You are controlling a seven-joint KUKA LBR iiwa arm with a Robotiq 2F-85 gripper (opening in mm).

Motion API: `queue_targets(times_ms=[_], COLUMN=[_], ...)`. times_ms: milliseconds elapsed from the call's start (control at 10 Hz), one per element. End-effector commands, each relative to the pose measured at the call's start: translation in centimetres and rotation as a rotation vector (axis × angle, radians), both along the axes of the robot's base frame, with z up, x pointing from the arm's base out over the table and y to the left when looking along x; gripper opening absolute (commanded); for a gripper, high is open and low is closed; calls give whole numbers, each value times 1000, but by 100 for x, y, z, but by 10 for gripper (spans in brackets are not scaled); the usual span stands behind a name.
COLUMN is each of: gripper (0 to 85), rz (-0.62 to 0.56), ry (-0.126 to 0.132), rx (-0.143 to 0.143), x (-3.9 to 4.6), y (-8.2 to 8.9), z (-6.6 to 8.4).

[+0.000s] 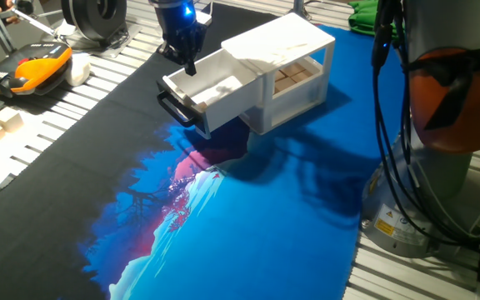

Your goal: Grasp the handle and close the drawer

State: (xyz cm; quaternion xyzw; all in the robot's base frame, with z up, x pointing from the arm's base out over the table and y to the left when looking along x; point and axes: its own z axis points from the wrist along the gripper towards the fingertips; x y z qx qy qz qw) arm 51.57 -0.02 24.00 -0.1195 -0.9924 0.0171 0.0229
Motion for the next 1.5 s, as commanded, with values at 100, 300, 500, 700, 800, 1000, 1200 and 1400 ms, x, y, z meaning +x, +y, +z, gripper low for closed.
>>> queue_targets(times_ms=[100,300,500,700,800,1000,1200,1400], gripper=[0,0,0,0,0,0,0,0], rz=[5,6,5,5,5,7,6,7], ry=[-2,-3,-3,-5,-6,-9,-13,-13], rx=[-4,-1,-6,-9,-11,-16,-6,-11], x=[0,-3,-3,0,0,-2,-10,-11], y=[2,9,12,14,14,17,23,22], z=[0,2,-13,-34,-35,-37,-42,-43])
